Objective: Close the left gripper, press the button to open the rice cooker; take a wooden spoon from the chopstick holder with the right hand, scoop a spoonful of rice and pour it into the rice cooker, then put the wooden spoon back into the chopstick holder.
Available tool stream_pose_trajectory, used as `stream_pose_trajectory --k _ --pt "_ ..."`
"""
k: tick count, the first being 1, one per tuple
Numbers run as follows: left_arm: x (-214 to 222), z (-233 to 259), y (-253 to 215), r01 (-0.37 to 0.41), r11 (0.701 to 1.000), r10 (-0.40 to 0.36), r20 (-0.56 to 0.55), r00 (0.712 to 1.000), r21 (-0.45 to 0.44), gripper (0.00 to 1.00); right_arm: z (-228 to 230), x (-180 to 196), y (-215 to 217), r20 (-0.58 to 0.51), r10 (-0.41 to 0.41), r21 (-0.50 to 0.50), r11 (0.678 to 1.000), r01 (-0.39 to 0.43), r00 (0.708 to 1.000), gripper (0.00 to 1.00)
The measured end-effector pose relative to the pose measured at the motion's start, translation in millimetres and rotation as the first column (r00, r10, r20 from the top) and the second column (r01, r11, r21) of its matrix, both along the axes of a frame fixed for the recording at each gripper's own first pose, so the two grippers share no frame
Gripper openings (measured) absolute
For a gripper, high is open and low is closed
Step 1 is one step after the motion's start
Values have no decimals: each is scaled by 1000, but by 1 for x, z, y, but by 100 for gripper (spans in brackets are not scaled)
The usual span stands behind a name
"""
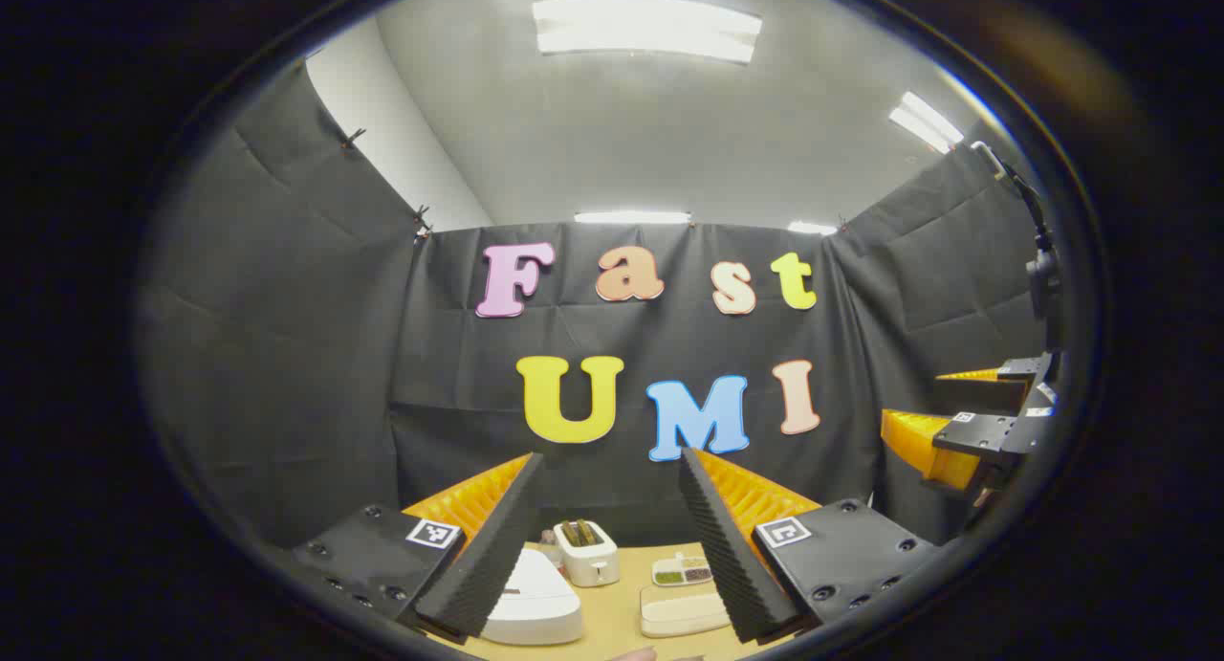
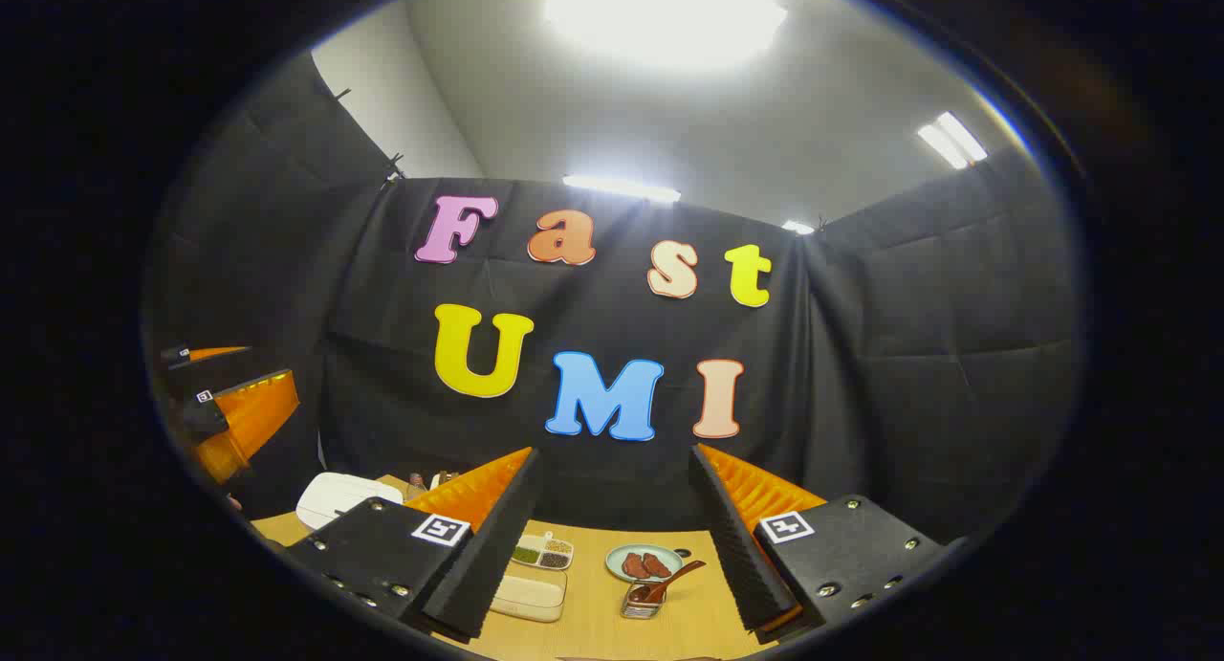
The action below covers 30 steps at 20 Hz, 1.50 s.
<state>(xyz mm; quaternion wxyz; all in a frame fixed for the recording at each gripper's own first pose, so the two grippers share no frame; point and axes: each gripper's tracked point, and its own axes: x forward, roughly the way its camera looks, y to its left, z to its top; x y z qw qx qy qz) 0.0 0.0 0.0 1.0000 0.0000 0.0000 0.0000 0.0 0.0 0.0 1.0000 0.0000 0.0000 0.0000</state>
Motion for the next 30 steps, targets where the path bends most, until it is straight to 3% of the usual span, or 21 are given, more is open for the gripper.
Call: stream_pose_trajectory --k 15,22,25,28,30 --pt "5 -31 -8 -65 995 71 -85 994 73 96 -19 13 -7 -60 74 33 997 -72 995 94" --pt "17 -57 8 -157 984 168 -150 974 84 94 -33 15 -25 -92 108 35 994 -105 990 94" --pt "25 -73 27 -219 966 241 -164 957 141 94 -36 17 -27 -90 134 75 989 -128 987 95" --pt "34 -94 47 -240 954 272 -182 945 182 94 -38 22 -25 -110 115 79 991 -106 987 94" --pt "46 -117 57 -214 962 248 -216 944 169 94 -35 25 -25 -124 55 56 997 -49 991 94"
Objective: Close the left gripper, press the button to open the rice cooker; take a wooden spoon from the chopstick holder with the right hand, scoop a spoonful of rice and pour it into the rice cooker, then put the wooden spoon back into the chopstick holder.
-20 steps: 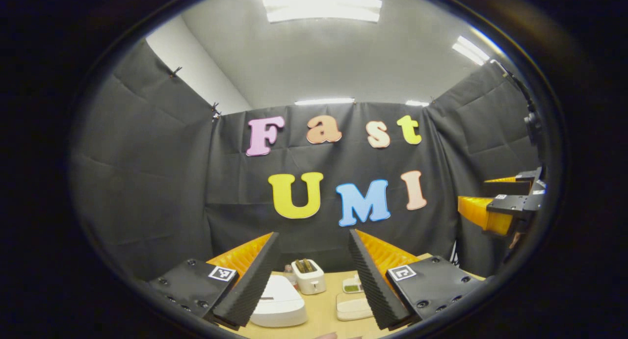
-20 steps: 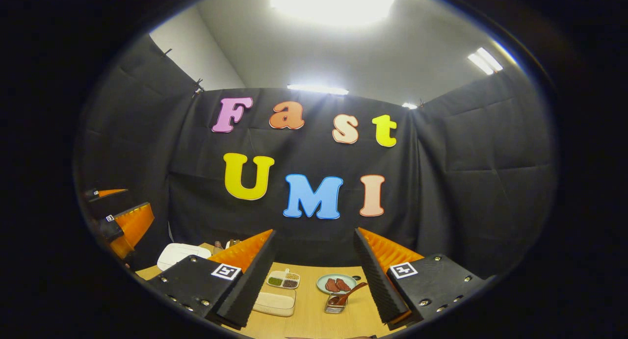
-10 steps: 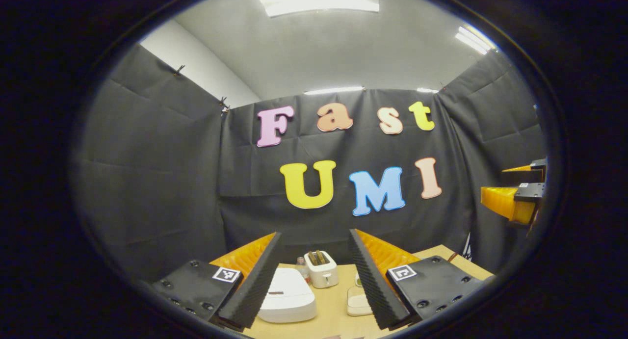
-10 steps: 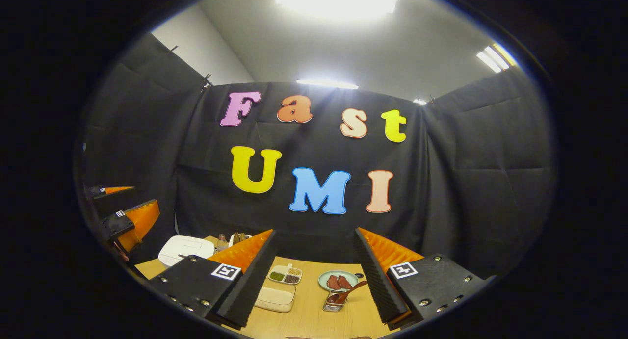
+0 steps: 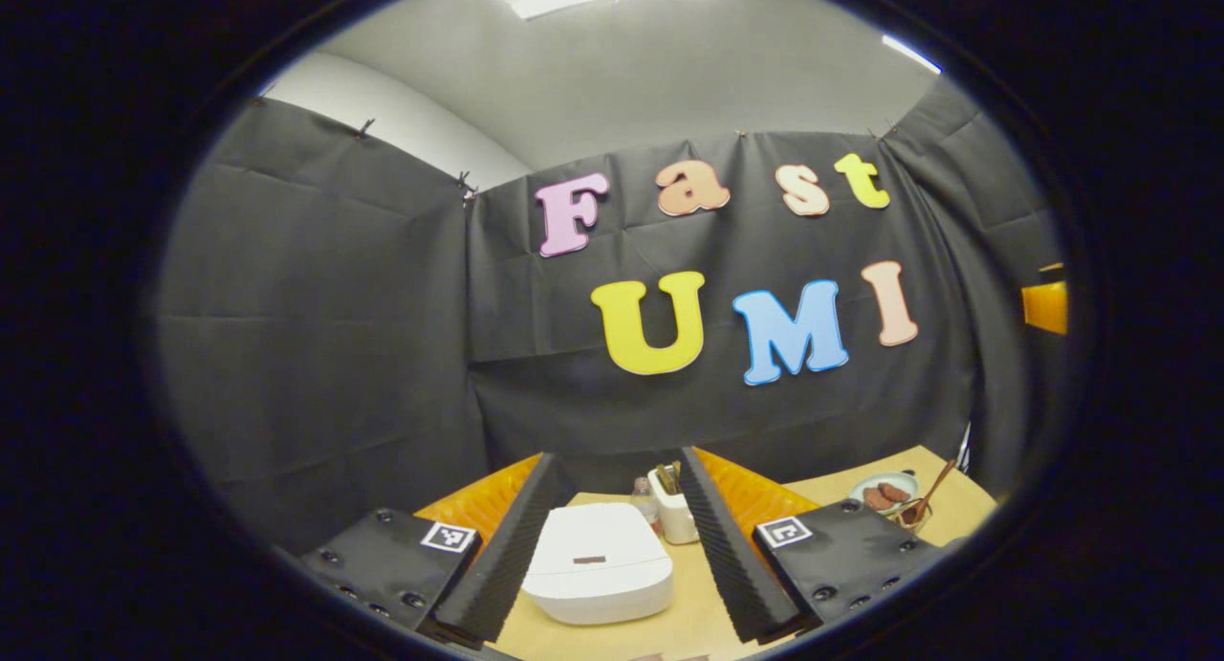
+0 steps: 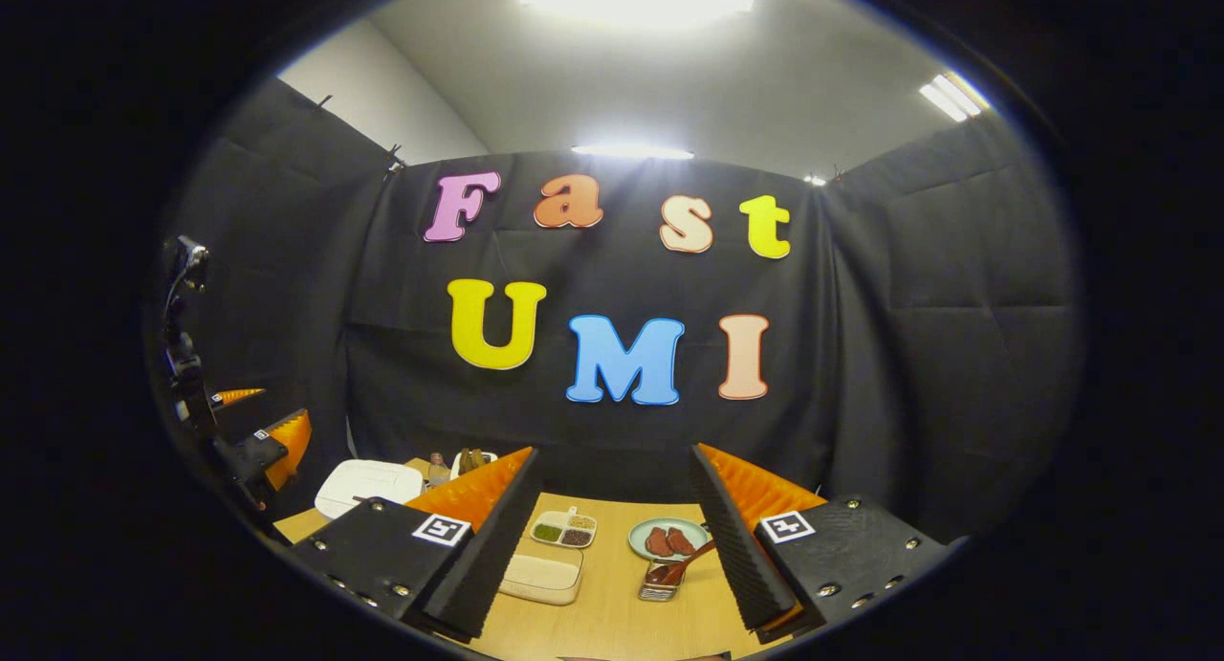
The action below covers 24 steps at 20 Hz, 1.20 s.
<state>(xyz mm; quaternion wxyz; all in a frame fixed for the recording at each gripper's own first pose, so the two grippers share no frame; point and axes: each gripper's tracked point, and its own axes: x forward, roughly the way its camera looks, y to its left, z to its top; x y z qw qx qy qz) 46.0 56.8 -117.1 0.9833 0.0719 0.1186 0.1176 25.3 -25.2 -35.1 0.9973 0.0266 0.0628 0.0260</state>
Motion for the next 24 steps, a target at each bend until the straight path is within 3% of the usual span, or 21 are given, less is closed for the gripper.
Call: stream_pose_trajectory --k 3,7,13,18,20,22,24 --pt "20 -45 27 -5 999 2 -65 998 -37 94 4 -2 23 -3 -40 -3 999 40 999 95" --pt "45 -119 71 -88 992 71 -181 981 -87 78 -1 -3 40 -23 -80 -60 995 79 997 95" --pt "66 -218 99 -158 982 116 -339 934 -100 44 -16 1 65 -85 -76 -101 993 67 993 95" --pt "85 -266 108 -185 975 124 -392 911 -121 20 -23 0 73 -116 -83 -151 986 65 990 95" --pt "87 -285 113 -206 972 140 -429 892 -111 19 -23 2 75 -118 -86 -166 984 66 989 95" --pt "94 -304 122 -223 968 148 -463 874 -111 10 -23 2 77 -122 -85 -176 982 63 989 95" --pt "95 -322 127 -247 961 156 -488 859 -127 12 -25 3 80 -128 -84 -175 983 61 988 95"
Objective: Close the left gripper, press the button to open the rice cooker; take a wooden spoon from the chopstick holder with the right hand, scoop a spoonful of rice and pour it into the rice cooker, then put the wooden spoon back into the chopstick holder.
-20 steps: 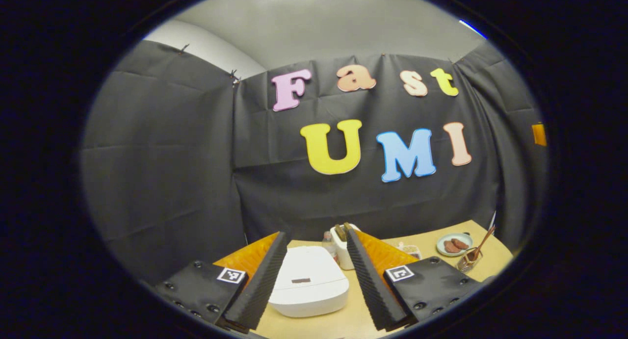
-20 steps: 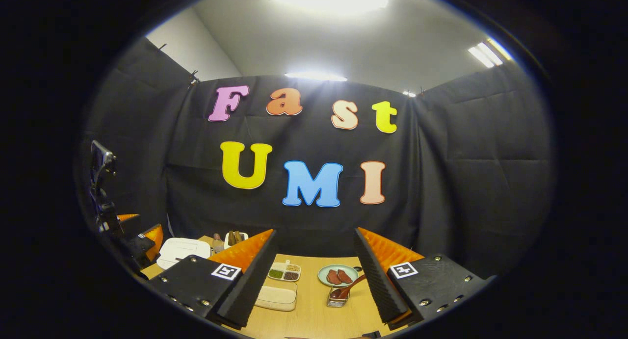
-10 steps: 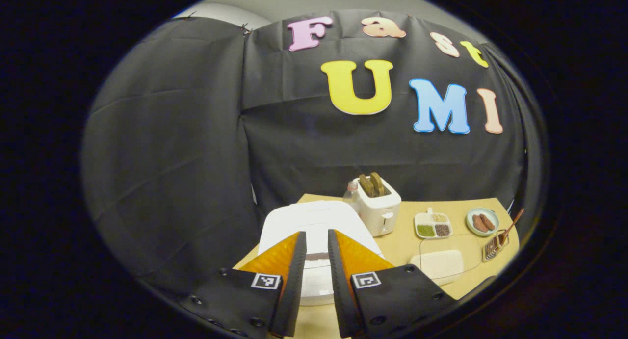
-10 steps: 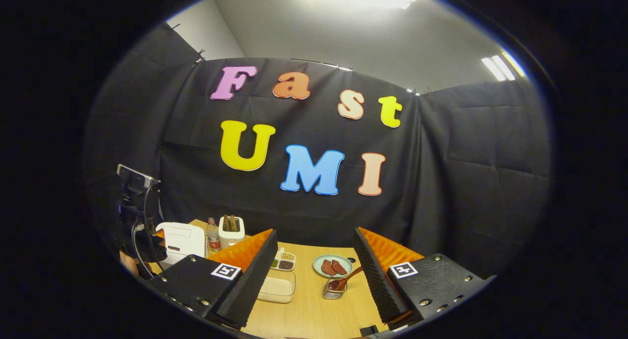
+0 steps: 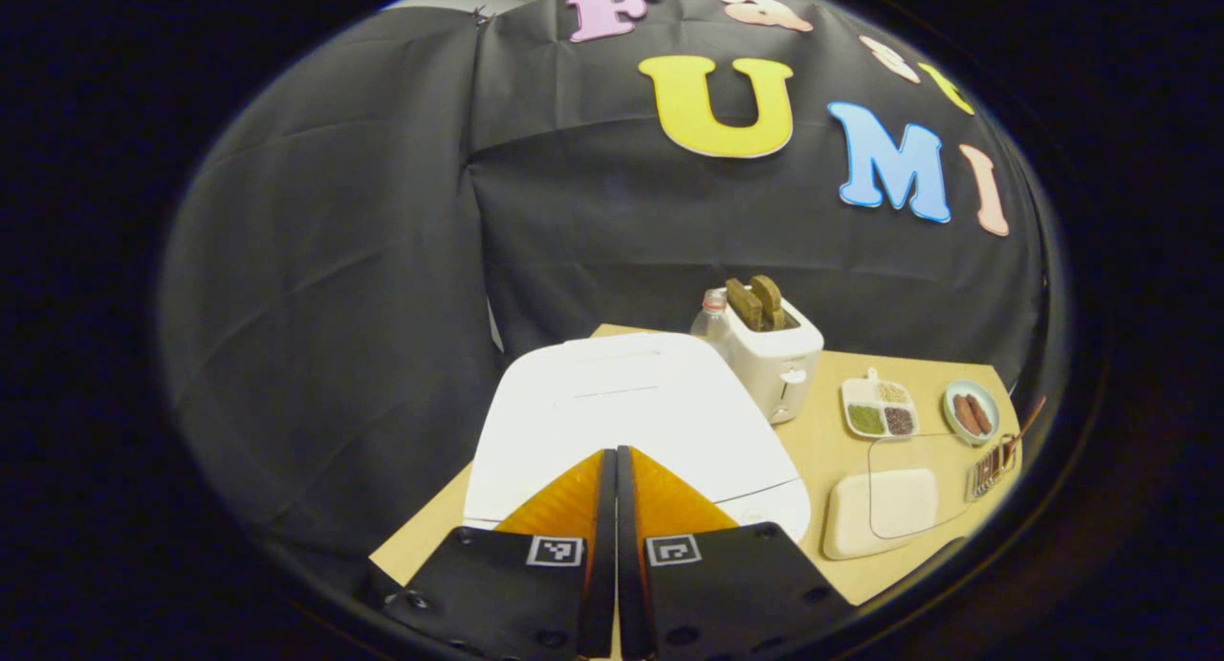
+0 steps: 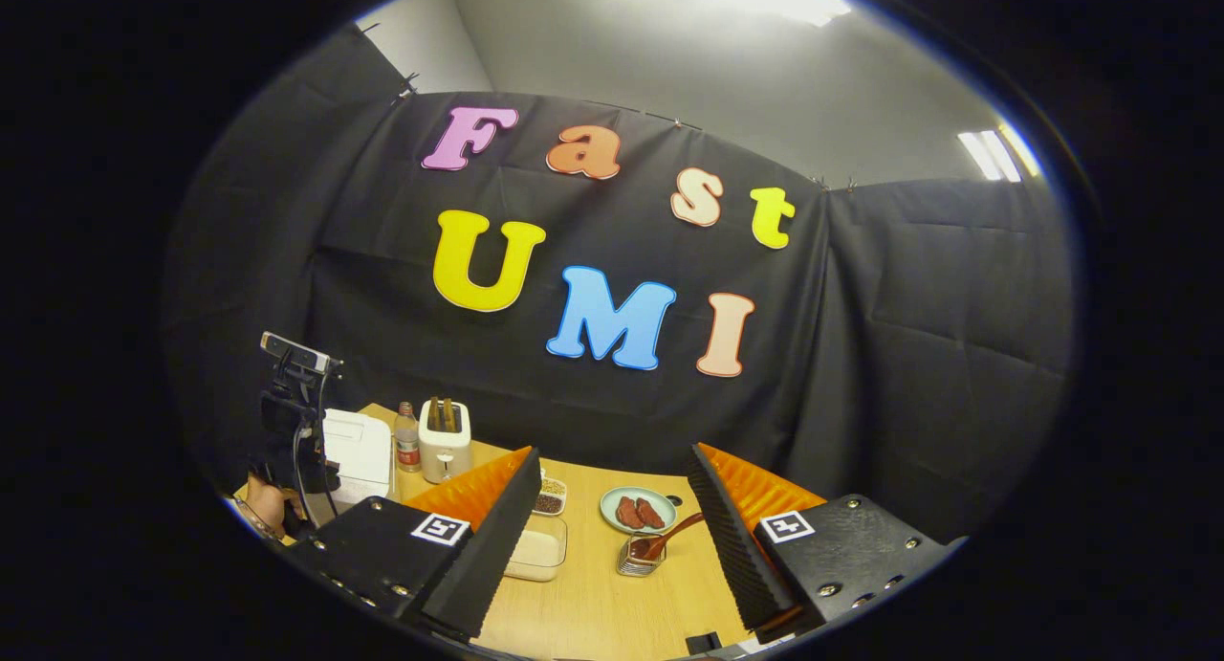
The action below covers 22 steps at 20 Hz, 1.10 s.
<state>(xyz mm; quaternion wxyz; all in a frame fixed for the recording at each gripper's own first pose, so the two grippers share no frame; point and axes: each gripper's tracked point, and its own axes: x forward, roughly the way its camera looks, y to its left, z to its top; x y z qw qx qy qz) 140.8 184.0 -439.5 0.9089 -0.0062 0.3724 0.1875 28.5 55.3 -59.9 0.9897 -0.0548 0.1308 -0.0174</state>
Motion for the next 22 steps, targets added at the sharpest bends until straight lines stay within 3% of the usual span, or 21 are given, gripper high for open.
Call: stream_pose_trajectory --k 5,9,13,18,22 --pt "-3 -32 -1 -24 999 22 -66 998 -34 10 -1 1 8 -6 13 -20 1000 -13 1000 95" --pt "2 -27 -1 8 1000 -8 -60 998 15 10 -1 3 14 -11 25 -12 1000 -25 1000 95" --pt "20 16 8 1 998 -5 68 998 63 10 0 2 13 -4 29 -28 999 -29 1000 94" --pt "40 74 13 2 989 -34 214 976 150 10 -2 0 11 -8 25 -1 1000 -26 1000 93" --pt "42 84 9 8 990 -42 237 971 144 10 -5 -6 8 -2 16 5 1000 -16 1000 93"
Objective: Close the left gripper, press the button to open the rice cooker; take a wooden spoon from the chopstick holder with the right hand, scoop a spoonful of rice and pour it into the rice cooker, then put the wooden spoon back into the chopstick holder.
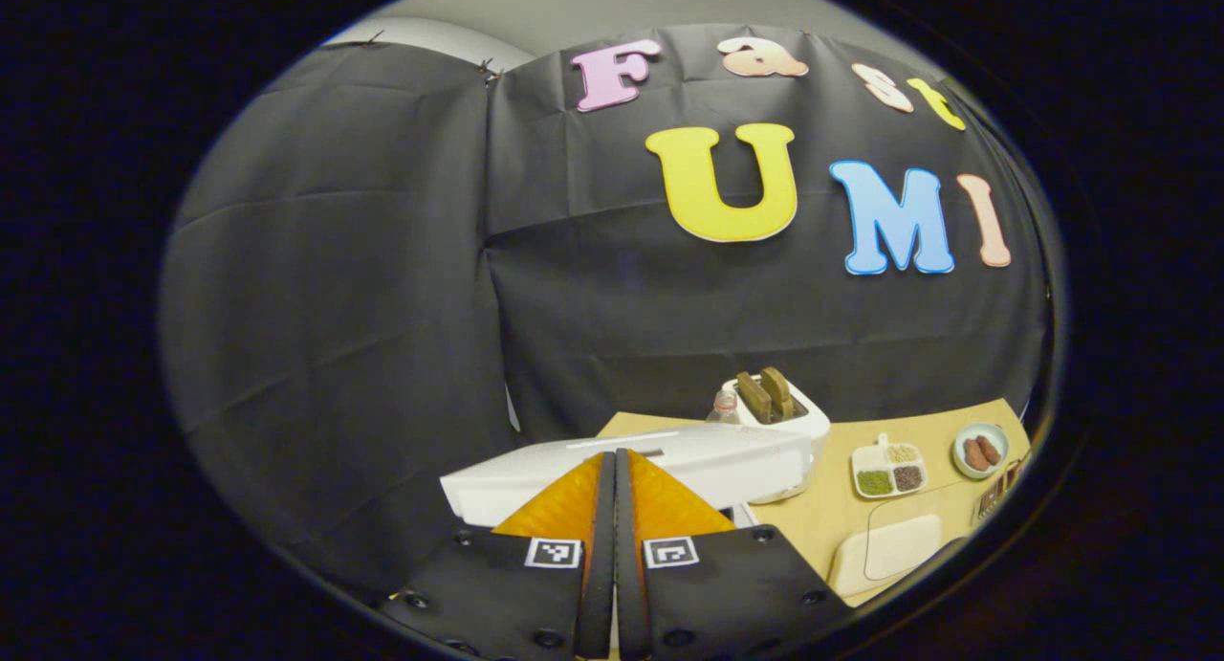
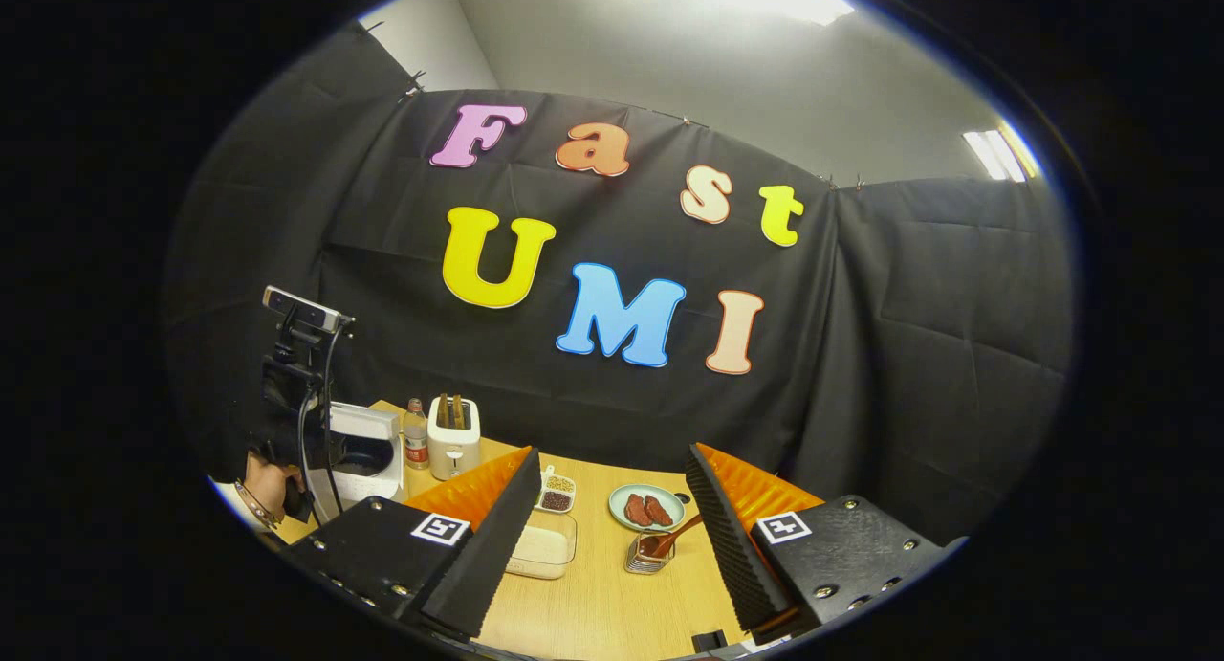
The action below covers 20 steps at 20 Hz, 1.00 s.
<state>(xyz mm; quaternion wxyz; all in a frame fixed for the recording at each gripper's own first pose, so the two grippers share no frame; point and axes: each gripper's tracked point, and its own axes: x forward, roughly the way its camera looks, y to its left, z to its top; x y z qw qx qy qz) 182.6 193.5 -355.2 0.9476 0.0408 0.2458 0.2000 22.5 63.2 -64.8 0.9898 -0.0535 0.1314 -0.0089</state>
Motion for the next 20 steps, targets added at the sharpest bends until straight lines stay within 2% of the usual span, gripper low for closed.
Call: stream_pose_trajectory --k 5,11,12,14,15,16,20 --pt "-12 0 -3 -1 1000 1 -8 1000 -14 10 0 -6 -9 5 -17 1 1000 17 1000 93" --pt "-29 22 -12 24 1000 -23 33 999 -13 11 -3 -6 -18 6 -40 37 999 40 999 93" --pt "-31 27 -13 31 999 -30 40 999 -13 8 -3 -4 -20 12 -44 47 998 43 999 93" --pt "-35 38 -15 40 999 -40 57 998 -12 12 -6 -1 -25 16 -51 50 997 51 999 93" --pt "-39 42 -16 44 999 -43 65 997 -14 8 -9 1 -29 15 -56 51 997 55 998 93" --pt "-42 48 -17 47 999 -45 73 996 -18 16 -11 2 -32 16 -59 52 997 58 998 94" --pt "-51 65 -22 45 999 -44 90 995 -4 17 -24 14 -46 27 -62 38 997 61 998 93"
